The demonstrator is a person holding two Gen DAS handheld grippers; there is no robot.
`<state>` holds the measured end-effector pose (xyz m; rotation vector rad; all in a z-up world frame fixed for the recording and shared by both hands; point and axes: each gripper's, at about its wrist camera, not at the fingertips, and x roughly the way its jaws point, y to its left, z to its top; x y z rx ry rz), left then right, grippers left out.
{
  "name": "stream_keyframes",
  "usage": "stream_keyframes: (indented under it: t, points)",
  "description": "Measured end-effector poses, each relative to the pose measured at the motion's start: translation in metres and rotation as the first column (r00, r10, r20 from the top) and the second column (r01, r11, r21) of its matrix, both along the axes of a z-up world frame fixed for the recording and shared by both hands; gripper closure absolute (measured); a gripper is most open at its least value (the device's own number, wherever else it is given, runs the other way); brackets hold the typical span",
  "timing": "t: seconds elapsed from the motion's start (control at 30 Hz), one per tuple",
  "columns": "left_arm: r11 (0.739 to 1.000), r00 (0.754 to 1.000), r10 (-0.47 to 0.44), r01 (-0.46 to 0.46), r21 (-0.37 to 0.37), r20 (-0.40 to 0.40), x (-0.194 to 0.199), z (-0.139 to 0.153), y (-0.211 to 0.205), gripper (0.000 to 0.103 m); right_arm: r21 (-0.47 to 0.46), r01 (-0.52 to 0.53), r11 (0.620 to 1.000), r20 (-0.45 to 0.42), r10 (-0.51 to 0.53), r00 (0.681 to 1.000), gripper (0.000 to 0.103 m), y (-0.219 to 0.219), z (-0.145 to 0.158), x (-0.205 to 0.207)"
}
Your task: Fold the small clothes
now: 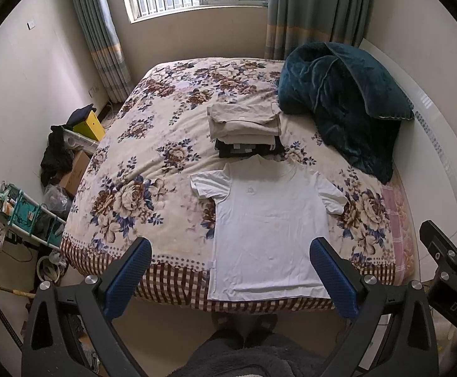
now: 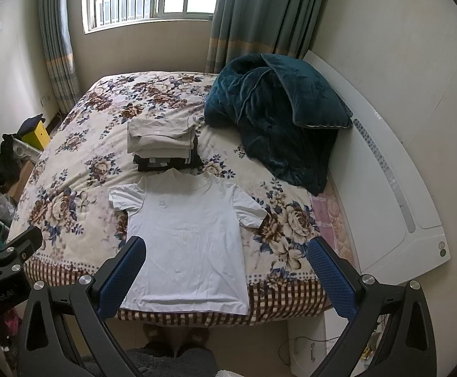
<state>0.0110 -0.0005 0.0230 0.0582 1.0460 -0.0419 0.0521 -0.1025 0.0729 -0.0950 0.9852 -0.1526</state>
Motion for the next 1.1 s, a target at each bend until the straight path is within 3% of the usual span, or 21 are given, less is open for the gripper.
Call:
stream_keyframes:
  t: [0.1,1.1]
  points:
    - [1.0,1.0,0.002,-0.002,-0.004,0.001,0.0,0.001,0.0,0.0,0.002,-0.006,1.0,0.003,0.006,1.0,0.0,0.0,0.02,0.014]
    - [1.0,1.0,0.006,-0.006,-0.01,0.021,0.005,0.018,0.005,0.0,0.003,-0.021,1.0,0.038,0.021,0.999,0.0,0.003,0.027,0.003]
